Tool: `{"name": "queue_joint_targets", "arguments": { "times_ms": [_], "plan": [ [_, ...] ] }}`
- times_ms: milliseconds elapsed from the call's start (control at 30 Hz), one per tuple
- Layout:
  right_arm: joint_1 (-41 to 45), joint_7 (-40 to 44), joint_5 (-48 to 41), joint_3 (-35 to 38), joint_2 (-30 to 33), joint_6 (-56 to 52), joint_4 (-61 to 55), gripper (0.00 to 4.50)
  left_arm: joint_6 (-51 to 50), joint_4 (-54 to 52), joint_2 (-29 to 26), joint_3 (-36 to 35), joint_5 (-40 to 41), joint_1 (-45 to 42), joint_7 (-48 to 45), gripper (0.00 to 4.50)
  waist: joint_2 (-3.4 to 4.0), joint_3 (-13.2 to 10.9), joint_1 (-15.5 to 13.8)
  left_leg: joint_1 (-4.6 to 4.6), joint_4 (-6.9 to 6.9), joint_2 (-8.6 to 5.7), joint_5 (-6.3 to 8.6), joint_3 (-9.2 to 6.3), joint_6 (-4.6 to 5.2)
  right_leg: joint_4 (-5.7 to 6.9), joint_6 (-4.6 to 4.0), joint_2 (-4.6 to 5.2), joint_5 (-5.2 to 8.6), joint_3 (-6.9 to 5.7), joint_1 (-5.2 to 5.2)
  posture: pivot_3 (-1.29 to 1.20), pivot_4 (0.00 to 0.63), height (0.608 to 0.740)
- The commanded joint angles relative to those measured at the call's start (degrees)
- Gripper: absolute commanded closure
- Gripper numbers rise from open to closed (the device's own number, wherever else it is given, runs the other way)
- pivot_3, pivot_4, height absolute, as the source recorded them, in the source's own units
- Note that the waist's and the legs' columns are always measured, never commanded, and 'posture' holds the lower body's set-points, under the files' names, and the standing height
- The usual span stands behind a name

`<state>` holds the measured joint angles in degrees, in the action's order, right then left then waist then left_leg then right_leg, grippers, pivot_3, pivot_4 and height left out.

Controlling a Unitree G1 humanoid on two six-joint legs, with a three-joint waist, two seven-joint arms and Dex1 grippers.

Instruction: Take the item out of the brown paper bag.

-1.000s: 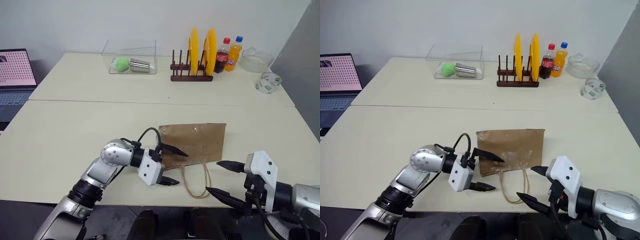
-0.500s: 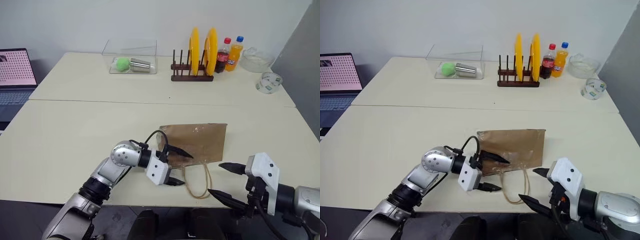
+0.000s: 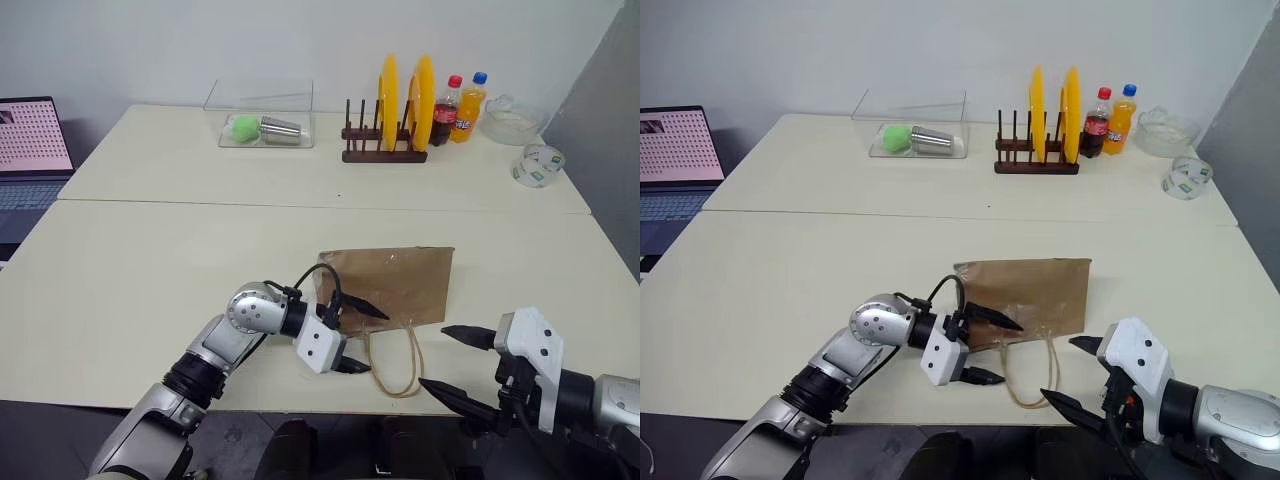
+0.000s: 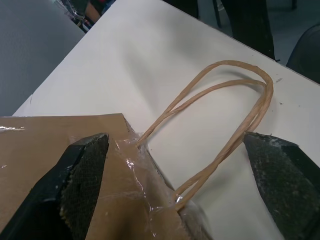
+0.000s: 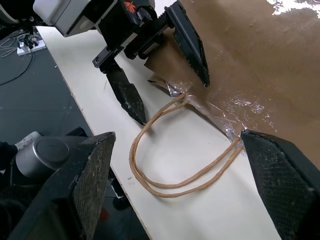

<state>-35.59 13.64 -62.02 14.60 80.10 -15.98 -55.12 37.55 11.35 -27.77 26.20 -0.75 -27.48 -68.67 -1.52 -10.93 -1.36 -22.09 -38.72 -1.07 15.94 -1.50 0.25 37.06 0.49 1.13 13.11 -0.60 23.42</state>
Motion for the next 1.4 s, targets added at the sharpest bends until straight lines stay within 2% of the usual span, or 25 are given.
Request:
{"name": "queue_joint_targets", "arguments": {
  "times_ms": [33, 767, 867, 1033, 1267, 1400],
  "plan": [
    [0.09, -0.38, -0.53, 1.72, 0.52, 1.18, -4.88, 0.3, 0.78, -0.46, 0.42, 0.3, 0.1, -0.6, 0.99, 0.0, 0.0, 0.0, 0.0, 0.0, 0.0, 0.0, 0.0, 0.0, 0.0, 0.0, 0.0, 0.0, 0.0, 0.0, 0.0, 0.0, 0.15, 0.74],
    [1.0, -0.96, -1.54, 1.36, 1.69, 1.0, -4.88, 0.3, 0.81, -1.17, 2.4, 2.85, -2.52, -0.94, 2.83, 0.0, 0.0, 0.0, 0.0, 0.01, -0.02, 0.0, 0.0, 0.0, 0.0, 0.0, 0.01, 0.0, -0.01, 0.01, -0.03, 0.0, 0.15, 0.74],
    [0.55, -0.71, -1.34, 1.45, 1.71, 1.13, -4.88, 0.25, -0.28, -1.93, 2.06, 3.8, -1.28, -0.71, 1.41, 0.64, 0.0, 0.01, 0.0, 0.02, -0.02, 0.0, 0.0, 0.0, 0.0, 0.01, 0.01, 0.0, -0.01, 0.01, -0.03, 0.0, 0.15, 0.74],
    [-2.33, 0.8, 0.09, 3.63, 1.68, 0.55, -4.88, 0.25, -4.41, -4.43, 1.63, 3.79, 1.47, -0.54, -0.29, 2.2, 0.0, 0.0, -0.01, 0.02, -0.02, -0.01, 0.0, 0.0, 0.01, 0.01, 0.01, 0.0, -0.01, 0.01, -0.03, 0.0, 0.15, 0.74],
    [-7.1, 5.09, 4.45, 8.38, 2.54, 0.22, -4.88, 0.25, -21.59, -11.3, 1.97, 0.41, 8.56, -1.61, -0.08, 4.48, -0.01, 0.01, 0.02, 0.07, -0.04, -0.01, 0.0, -0.01, 0.01, 0.01, 0.02, -0.01, -0.01, 0.0, -0.09, 0.0, 0.15, 0.74],
    [-6.06, 5.58, 9.56, 5.05, 3.81, 0.82, -4.88, 0.25, -35.57, -15.6, 3.55, -3.94, 13.52, -4.19, 3.65, 4.48, -0.02, 0.01, 0.02, 0.07, -0.05, -0.01, 0.0, -0.02, 0.01, 0.01, 0.03, -0.02, -0.02, -0.01, -0.1, 0.0, 0.15, 0.74]
  ]
}}
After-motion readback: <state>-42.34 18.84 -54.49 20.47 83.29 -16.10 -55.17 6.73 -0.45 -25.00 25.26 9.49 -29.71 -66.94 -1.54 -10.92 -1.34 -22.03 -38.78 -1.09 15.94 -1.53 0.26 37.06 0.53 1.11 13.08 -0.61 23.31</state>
